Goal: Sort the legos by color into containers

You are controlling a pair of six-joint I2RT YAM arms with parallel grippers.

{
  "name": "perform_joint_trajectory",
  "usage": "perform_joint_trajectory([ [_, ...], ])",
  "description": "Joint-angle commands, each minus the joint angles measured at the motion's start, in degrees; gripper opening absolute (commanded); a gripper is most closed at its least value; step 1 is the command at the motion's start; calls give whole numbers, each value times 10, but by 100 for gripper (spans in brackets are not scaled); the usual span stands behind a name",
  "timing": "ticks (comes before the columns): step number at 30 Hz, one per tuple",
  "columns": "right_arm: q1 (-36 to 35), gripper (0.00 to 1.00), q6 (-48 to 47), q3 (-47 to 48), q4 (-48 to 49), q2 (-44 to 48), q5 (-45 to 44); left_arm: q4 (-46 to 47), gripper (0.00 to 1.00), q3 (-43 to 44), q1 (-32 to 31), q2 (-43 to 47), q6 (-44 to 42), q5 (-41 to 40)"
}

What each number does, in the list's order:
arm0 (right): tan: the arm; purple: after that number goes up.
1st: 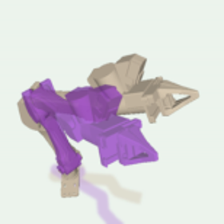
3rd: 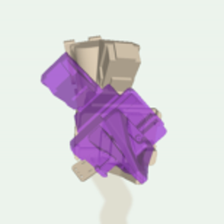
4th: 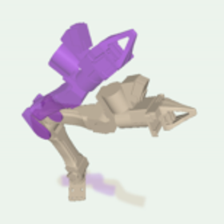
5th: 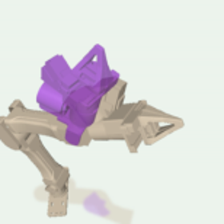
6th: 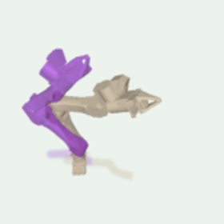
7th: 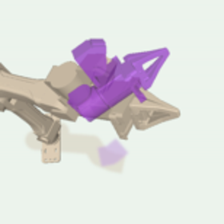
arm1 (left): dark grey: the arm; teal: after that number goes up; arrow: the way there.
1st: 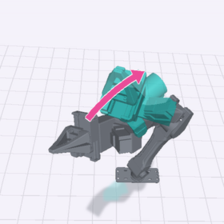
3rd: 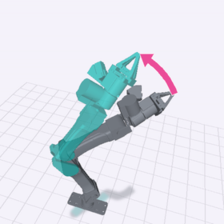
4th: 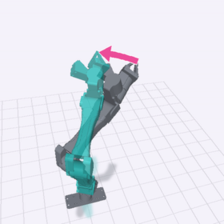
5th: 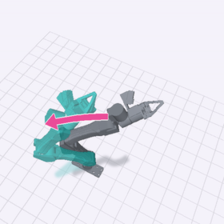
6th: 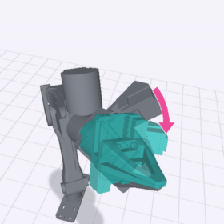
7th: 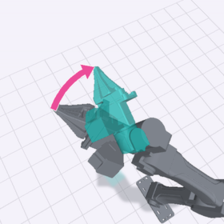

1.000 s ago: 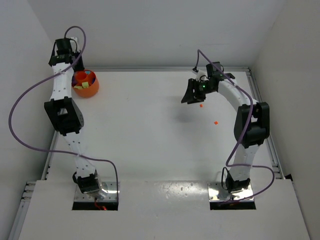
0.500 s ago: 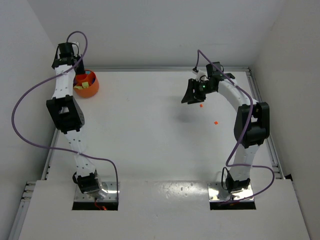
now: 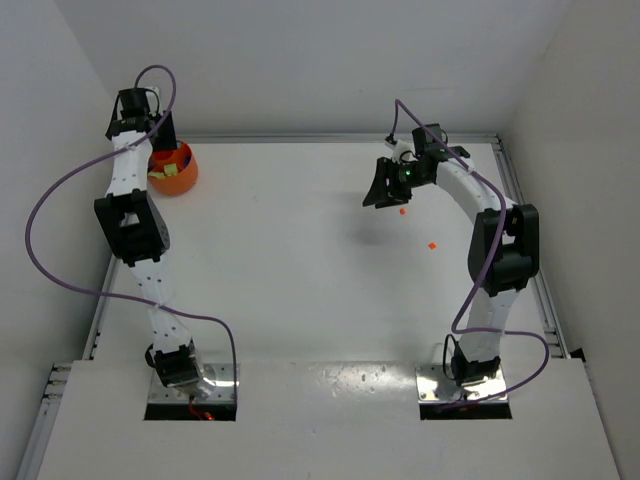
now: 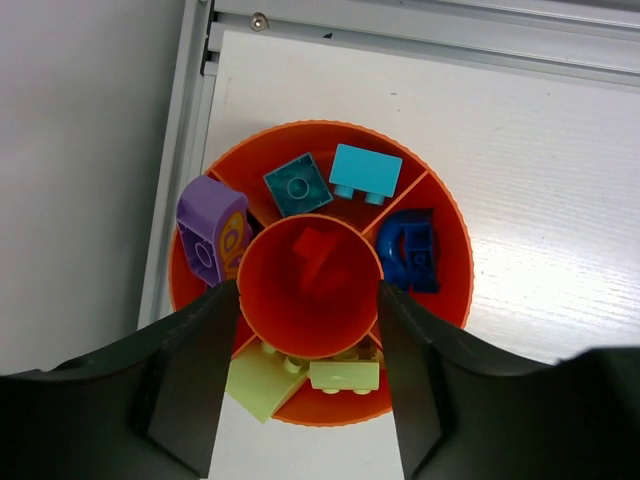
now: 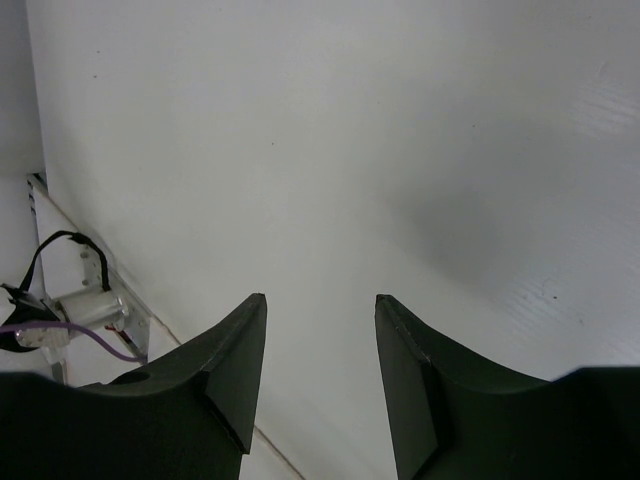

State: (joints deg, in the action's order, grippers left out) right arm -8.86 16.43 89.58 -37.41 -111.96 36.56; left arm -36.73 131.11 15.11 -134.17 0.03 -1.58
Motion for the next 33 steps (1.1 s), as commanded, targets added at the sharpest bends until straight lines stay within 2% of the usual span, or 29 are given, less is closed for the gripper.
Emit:
perform_joint_trajectory([
  [1, 1, 48, -10, 0, 10, 3, 1, 17, 64, 21, 9, 3, 2, -7],
  [7, 1, 48, -17, -5, 10, 9, -10, 17, 67, 10, 9, 24, 2, 4],
  [10, 1, 48, -54, -5, -11, 24, -57, 22, 67, -10, 9, 66, 2, 51],
  [13, 6, 48, -113, -5, -60, 31, -124, 22, 65, -63, 9, 164, -23, 181],
  [17, 17, 46, -152, -42, -55, 25, -219, 7, 67, -151, -26, 251, -56, 238],
  [18, 17, 44, -152, -42, -43, 25, -271, 7, 67, -167, -35, 293, -56, 238],
  [21, 17, 40, -152, -27, -26, 5, -344, 2, 68, -249, -68, 355, -56, 230],
  [23, 17, 39, -152, 2, -26, -31, -365, 2, 69, -298, -90, 406, -50, 222],
  [29, 17, 38, -147, 52, -10, -103, -378, 2, 72, -368, -109, 479, -50, 222],
  [33, 17, 43, -147, 72, -10, -139, -385, 2, 75, -387, -109, 493, -37, 217],
])
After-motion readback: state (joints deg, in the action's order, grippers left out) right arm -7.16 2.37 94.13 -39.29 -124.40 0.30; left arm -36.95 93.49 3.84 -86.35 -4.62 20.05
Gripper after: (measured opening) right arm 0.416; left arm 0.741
